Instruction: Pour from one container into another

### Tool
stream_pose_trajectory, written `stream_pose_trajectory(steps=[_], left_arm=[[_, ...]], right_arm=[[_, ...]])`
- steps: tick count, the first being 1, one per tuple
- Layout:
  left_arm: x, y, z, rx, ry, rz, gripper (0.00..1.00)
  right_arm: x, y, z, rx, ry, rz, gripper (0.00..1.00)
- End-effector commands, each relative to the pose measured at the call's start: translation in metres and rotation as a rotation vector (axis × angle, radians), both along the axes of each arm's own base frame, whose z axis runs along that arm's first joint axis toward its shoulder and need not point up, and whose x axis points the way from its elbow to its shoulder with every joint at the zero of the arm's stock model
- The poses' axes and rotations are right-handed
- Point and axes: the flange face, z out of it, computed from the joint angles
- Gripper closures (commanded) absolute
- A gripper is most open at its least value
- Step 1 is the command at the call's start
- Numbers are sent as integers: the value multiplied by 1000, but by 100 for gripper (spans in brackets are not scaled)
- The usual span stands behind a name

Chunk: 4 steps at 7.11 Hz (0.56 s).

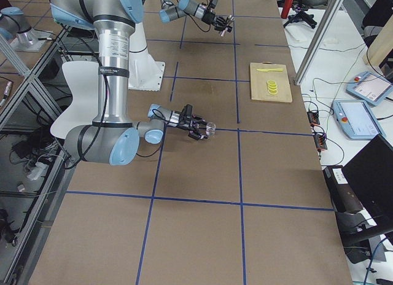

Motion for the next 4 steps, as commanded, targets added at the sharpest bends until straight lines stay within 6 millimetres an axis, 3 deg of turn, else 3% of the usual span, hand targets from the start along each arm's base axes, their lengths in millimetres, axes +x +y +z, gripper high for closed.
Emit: stream_pose_trajectory(steps=[1,4], left_arm=[[0,0,0,0,1,0,100],[1,0,1,-1,-2,0,100]], right_arm=[[3,-5,-1,0,-2,12,1],[0,-6,-3,0,-7,13,5]])
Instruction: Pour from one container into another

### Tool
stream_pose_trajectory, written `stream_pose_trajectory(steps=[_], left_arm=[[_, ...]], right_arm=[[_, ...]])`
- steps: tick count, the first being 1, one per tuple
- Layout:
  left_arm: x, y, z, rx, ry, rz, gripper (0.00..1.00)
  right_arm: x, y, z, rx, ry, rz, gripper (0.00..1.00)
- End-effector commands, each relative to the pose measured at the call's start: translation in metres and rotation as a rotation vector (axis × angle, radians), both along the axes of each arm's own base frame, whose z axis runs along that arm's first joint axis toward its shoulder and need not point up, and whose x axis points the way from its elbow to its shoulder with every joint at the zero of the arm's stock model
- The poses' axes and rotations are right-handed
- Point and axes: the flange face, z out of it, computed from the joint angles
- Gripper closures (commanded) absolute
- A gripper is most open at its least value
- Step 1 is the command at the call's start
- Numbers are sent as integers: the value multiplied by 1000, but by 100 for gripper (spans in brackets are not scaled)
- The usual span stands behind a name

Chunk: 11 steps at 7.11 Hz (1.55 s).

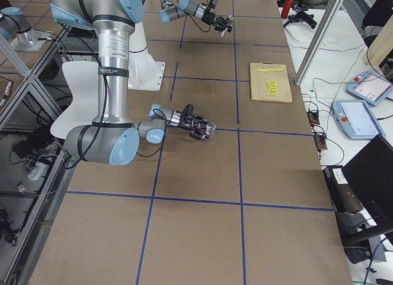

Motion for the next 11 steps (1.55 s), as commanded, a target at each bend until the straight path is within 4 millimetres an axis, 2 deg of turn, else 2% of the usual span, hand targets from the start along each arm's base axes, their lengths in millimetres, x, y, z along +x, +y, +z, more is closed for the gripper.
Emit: stream_pose_trajectory(steps=[1,4,6,7,9,10,11], left_arm=[[0,0,0,0,-1,0,100],[1,0,2,-1,-4,-1,100],[1,0,2,-1,-4,-1,100],[1,0,1,-1,-3,-1,100],[1,0,1,-1,-3,0,100],[1,0,1,-1,-3,0,100],[0,1,5,-3,-8,0,100]], right_arm=[[0,-3,-1,-1,-3,5,5],[-1,-12,-8,0,-1,11,5],[-1,-13,-4,-1,8,13,6],[1,-15,-4,-2,7,18,9],[1,-17,-2,-3,10,21,26],[-3,-20,-8,-4,-1,24,27],[-4,-22,-2,-10,8,24,27]])
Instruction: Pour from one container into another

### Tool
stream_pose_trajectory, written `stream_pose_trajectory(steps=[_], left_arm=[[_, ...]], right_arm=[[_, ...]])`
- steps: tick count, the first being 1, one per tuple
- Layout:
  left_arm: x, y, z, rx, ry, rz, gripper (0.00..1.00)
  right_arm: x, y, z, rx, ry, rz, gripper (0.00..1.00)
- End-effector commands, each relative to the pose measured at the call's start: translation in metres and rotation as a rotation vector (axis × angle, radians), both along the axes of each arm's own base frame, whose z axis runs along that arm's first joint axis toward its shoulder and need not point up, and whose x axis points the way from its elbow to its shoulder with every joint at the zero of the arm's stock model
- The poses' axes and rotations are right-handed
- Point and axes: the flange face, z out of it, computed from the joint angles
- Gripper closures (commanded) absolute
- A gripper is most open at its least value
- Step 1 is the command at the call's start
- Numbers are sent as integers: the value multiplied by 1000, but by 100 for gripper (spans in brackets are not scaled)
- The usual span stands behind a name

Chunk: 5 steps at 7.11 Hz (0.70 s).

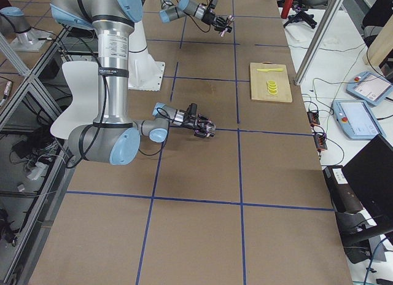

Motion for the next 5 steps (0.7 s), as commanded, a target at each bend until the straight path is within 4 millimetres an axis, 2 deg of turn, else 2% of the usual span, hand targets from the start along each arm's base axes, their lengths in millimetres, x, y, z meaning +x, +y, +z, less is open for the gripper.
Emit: stream_pose_trajectory(steps=[1,2,3,4,5], left_arm=[[-1,0,6,-4,-10,0,100],[-1,0,6,-4,-10,0,100],[-1,1,5,-3,-8,0,100],[-1,1,5,-3,-8,0,100],[-1,1,5,-3,-8,0,100]], right_arm=[[-3,-4,3,-5,4,2,27],[-4,-4,1,-4,1,2,27],[-5,-4,-1,-3,-5,2,43],[-6,-5,-3,-2,-9,4,77],[-5,-6,-5,-6,-15,0,100]])
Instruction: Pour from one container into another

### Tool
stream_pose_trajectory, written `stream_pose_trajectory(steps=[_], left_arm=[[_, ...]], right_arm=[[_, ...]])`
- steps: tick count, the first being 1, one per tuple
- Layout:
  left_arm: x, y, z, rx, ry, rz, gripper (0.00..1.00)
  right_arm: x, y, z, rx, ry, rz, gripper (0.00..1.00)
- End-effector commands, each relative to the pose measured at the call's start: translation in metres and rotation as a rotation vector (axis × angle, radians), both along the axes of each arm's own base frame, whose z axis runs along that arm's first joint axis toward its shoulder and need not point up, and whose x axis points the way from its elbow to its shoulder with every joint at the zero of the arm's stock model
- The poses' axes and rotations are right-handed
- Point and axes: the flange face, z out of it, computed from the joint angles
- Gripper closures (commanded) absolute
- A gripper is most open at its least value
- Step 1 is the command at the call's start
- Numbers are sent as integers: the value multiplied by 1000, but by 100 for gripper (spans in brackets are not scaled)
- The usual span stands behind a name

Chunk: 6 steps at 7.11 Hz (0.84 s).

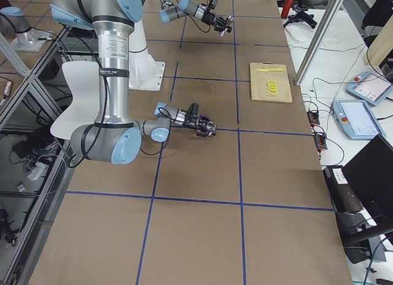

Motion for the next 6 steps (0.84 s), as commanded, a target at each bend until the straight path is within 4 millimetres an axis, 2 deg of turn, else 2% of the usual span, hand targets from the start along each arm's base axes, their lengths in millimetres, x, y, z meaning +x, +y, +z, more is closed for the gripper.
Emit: stream_pose_trajectory(steps=[1,2,3,5,6], left_arm=[[-1,0,0,0,0,0,100],[-1,0,-1,1,2,0,100],[-1,0,-1,1,2,0,100],[2,3,1,0,0,8,100],[10,10,2,-2,-1,24,100]], right_arm=[[2,-2,-11,3,-13,-10,100],[6,-2,-20,21,-57,-38,100],[14,-11,-28,38,-47,-48,100],[17,-10,-50,65,3,-95,100],[22,-11,-75,105,58,-122,100]])
